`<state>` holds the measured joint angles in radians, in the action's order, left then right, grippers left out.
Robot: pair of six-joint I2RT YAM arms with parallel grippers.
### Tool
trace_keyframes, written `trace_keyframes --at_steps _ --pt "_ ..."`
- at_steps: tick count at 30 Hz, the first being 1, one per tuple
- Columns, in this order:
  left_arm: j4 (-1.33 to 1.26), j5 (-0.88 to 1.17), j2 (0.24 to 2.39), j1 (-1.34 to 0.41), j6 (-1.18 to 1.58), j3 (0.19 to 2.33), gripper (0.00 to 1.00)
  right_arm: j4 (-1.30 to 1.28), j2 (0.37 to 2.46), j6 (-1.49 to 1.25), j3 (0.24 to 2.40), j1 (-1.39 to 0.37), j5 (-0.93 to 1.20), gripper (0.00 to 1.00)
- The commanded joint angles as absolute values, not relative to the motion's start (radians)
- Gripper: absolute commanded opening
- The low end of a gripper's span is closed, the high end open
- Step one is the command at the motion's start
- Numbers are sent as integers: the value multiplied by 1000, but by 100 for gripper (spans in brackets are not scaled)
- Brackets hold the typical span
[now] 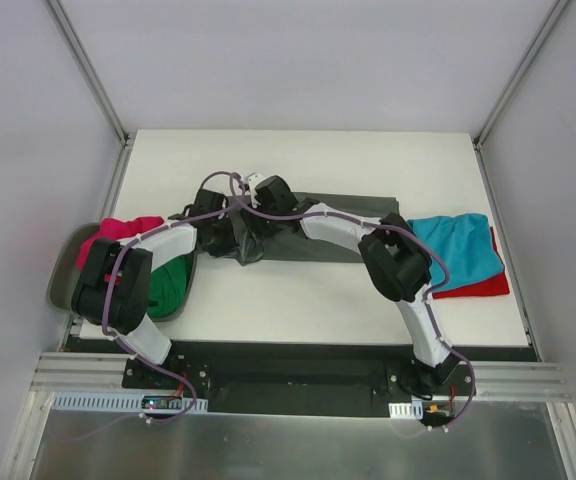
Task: Fold and stack the t-shirts
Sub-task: Fold the other side of the tshirt into a rectangle
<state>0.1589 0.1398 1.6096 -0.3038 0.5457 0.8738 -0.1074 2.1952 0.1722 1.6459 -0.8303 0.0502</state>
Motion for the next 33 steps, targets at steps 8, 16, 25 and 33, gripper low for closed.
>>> trace_keyframes --at_steps 8,16,25,33 --pt "124 175 1565 -290 560 851 0 -173 2177 262 1695 -877 -225 60" --pt "124 189 1565 -285 557 854 0 -127 2057 222 1617 -873 -351 61" --pt "123 238 1529 -287 541 854 0 -129 1999 189 1531 -844 -276 67" --pt "132 290 1480 -287 525 825 12 -143 1918 187 1424 -802 -276 69"
